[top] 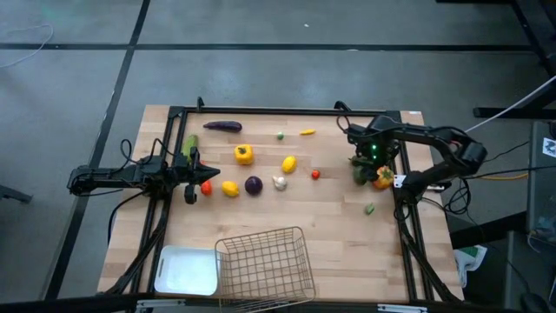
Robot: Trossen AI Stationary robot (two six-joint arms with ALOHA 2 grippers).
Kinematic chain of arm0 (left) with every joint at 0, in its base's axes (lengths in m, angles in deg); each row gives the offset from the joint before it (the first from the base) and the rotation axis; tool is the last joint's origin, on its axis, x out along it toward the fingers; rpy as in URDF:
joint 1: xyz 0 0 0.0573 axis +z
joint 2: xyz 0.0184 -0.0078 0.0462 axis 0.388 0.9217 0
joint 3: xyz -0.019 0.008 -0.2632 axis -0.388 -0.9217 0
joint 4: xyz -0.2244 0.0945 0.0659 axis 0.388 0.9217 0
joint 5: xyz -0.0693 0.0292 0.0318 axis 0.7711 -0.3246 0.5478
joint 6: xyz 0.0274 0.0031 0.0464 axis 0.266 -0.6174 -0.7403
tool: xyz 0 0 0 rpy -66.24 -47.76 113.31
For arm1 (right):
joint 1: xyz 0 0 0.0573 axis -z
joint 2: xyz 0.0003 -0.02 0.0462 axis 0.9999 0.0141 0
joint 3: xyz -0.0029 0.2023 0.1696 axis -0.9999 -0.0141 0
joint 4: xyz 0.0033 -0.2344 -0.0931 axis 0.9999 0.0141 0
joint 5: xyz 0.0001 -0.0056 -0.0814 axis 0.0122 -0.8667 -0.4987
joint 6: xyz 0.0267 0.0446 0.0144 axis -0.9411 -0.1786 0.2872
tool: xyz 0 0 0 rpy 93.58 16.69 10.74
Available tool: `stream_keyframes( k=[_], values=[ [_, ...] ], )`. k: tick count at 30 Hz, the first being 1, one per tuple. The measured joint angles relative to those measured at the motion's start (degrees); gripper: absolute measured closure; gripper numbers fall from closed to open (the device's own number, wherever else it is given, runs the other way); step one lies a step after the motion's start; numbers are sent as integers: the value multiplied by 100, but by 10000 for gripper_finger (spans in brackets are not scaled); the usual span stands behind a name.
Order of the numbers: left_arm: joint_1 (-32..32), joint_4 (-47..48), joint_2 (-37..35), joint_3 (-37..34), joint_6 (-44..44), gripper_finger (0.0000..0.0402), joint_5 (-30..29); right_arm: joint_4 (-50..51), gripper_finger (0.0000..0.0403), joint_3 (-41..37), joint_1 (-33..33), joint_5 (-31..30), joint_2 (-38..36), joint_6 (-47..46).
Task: Sort produce into baskets
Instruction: Put the light orange tomato into the wire basket
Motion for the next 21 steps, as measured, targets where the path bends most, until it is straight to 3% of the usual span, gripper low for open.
stream_keyframes(
  k=[14,21],
  values=[
    [2,0,0,0,0,396,0,2,6,-3,0,17,407,-7],
    [0,0,2,1,0,396,0,-355,6,-536,0,395,396,-12]
  ],
)
